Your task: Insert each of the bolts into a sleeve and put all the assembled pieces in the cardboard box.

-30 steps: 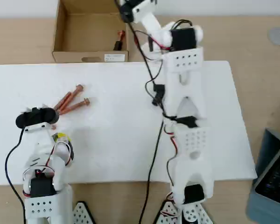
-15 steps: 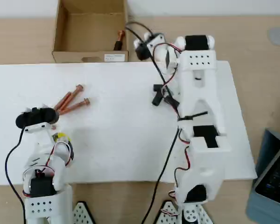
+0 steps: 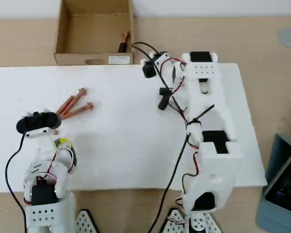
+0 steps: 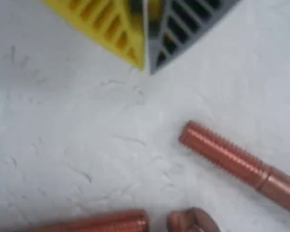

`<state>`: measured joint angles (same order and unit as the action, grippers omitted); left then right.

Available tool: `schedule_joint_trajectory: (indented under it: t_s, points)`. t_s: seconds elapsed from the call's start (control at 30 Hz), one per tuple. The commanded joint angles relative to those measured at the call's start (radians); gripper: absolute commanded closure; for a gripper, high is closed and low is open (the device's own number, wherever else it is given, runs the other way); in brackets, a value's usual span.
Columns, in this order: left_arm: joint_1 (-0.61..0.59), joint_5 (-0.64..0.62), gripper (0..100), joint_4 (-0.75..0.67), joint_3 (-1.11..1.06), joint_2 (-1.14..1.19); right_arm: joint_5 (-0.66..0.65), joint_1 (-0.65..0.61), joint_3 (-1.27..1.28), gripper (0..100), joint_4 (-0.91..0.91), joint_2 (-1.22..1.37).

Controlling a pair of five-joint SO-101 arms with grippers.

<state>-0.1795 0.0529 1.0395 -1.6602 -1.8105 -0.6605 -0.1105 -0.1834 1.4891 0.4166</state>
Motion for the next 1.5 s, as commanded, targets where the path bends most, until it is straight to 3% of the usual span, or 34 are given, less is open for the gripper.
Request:
schedule_joint_trajectory:
  t_s: [0.0,0.33,0.7,1.0,1.47]
  points:
    - [-0.008,0.005,100,-0.008,0.008,-0.01,-0.035,0.008,0.045,80.2,-0.048,-0.068]
    - [-0.008,0.006,100,-0.008,0.008,-0.01,-0.055,-0.004,0.137,80.5,-0.157,-0.004]
    - [-0.008,0.006,100,-0.008,0.008,-0.01,-0.055,-0.031,0.131,98.8,-0.212,0.099]
    - [-0.008,0.008,100,-0.008,0.008,-0.01,-0.034,-0.035,-0.004,98.7,-0.097,0.039]
    - [-0.008,0.008,100,-0.011,0.008,-0.01,0.091,-0.137,-0.03,98.7,0.077,-0.288]
